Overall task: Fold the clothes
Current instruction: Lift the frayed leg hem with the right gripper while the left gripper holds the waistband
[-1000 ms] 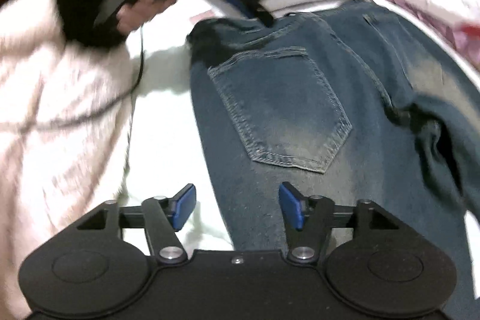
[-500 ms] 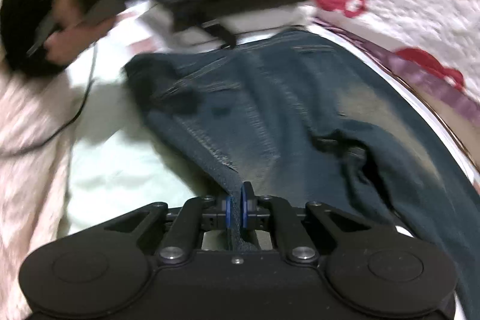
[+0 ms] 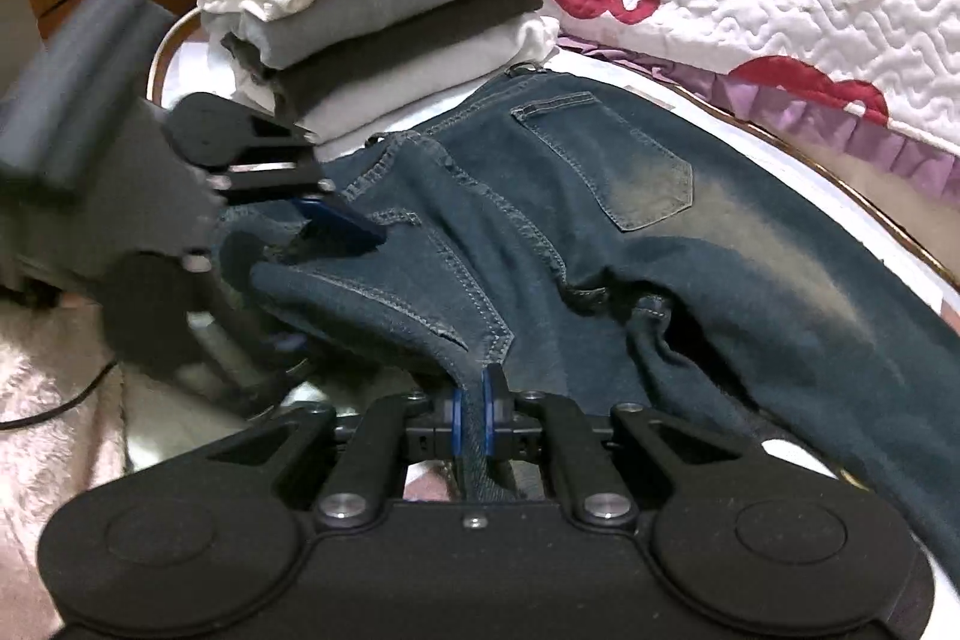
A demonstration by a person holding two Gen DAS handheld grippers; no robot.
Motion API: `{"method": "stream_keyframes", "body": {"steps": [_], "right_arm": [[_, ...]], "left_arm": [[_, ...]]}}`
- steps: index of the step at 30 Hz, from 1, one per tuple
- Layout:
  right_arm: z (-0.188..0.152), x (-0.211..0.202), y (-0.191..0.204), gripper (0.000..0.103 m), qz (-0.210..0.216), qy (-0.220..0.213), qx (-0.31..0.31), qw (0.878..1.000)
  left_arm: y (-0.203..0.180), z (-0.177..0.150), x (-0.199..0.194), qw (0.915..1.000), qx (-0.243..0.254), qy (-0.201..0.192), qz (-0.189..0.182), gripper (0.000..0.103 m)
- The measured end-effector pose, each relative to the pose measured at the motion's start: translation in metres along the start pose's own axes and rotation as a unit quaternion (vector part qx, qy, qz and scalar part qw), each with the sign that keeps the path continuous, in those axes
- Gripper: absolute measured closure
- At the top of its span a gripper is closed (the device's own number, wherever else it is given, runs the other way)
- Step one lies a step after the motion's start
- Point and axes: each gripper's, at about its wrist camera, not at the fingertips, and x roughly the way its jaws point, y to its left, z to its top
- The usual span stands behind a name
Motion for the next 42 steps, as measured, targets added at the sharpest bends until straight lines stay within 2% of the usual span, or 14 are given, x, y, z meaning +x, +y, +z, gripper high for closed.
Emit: {"method": "stream_keyframes", "body": {"steps": [2,5,7,12,17,23,25,28,34,37,38,39,40,42], "right_arm": [[-0.005,-0.005,0.000,0.089,0.002,-0.002,0.007,1.000],[-0.034,-0.033,-0.008,0.062,-0.055,0.014,0.051,0.997],[-0.065,-0.062,-0.028,0.058,-0.094,0.021,0.125,0.987],[-0.168,-0.159,-0.080,0.054,-0.182,0.003,0.325,0.928],[-0.267,-0.258,-0.115,0.050,-0.293,-0.050,0.491,0.819],[-0.396,-0.337,-0.126,0.050,-0.359,-0.155,0.682,0.618],[-0.419,-0.347,-0.120,0.050,-0.374,-0.175,0.704,0.577],[-0.447,-0.346,-0.111,0.050,-0.351,-0.206,0.733,0.546],[-0.466,-0.316,-0.130,0.049,-0.325,-0.257,0.742,0.528],[-0.466,-0.304,-0.152,0.050,-0.333,-0.250,0.747,0.519],[-0.462,-0.304,-0.156,0.064,-0.338,-0.243,0.745,0.521],[-0.449,-0.305,-0.162,0.090,-0.350,-0.235,0.725,0.544],[-0.435,-0.308,-0.168,0.096,-0.363,-0.227,0.701,0.570],[-0.409,-0.319,-0.174,0.097,-0.383,-0.231,0.651,0.614]], "left_arm": [[0.008,-0.001,-0.005,0.9995,-0.028,-0.016,-0.004,0.066],[0.012,-0.001,-0.016,0.9981,-0.042,-0.043,0.011,0.066],[0.016,0.000,-0.021,0.9968,-0.055,-0.055,0.019,0.066],[0.025,0.002,-0.021,0.9949,-0.075,-0.064,0.020,0.065],[0.027,0.003,-0.019,0.9940,-0.086,-0.065,0.018,0.064],[0.025,0.002,-0.021,0.9943,-0.083,-0.056,0.035,0.057],[0.020,0.004,-0.024,0.9949,-0.075,-0.040,0.054,0.053],[0.011,0.007,-0.030,0.9946,-0.061,-0.015,0.082,0.052],[0.014,0.009,-0.024,0.9933,-0.070,-0.001,0.093,0.050],[0.019,0.008,-0.017,0.9919,-0.083,0.010,0.096,0.034],[0.020,0.008,-0.015,0.9916,-0.085,0.014,0.097,0.034],[0.019,0.008,-0.013,0.9918,-0.083,0.018,0.096,0.035],[0.019,0.008,-0.014,0.9921,-0.080,0.015,0.095,0.039],[0.018,0.011,-0.020,0.9934,-0.075,0.005,0.087,0.066]]}}
